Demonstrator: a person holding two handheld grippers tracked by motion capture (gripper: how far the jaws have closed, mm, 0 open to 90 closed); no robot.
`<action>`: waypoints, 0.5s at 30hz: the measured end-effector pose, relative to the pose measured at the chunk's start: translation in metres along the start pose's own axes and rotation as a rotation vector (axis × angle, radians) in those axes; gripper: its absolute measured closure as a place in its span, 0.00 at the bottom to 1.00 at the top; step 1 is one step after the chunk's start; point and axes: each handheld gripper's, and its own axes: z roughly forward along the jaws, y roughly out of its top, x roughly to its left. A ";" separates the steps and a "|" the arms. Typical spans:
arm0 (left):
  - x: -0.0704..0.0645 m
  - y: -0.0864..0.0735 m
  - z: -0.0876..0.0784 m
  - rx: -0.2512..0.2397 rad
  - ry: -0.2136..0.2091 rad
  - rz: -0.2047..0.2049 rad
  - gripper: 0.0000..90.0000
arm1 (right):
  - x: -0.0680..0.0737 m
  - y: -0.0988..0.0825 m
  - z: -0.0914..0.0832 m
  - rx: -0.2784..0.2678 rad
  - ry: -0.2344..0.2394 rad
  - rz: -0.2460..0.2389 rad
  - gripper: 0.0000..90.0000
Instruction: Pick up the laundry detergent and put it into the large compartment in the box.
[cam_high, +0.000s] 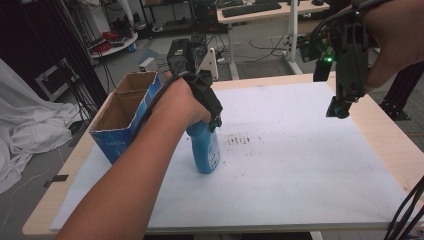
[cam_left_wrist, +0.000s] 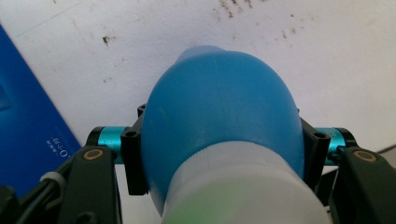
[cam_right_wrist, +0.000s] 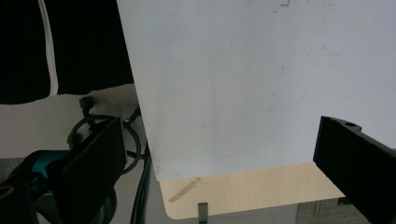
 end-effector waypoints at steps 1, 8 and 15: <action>0.000 -0.001 -0.004 -0.001 -0.002 0.012 0.41 | 0.000 0.000 0.000 -0.002 -0.001 -0.003 0.02; 0.001 -0.006 -0.044 -0.015 0.034 0.071 0.41 | 0.000 0.003 0.000 0.003 -0.001 -0.004 0.02; 0.014 -0.012 -0.092 -0.037 0.016 0.112 0.41 | 0.000 0.007 -0.001 0.001 -0.001 -0.013 0.02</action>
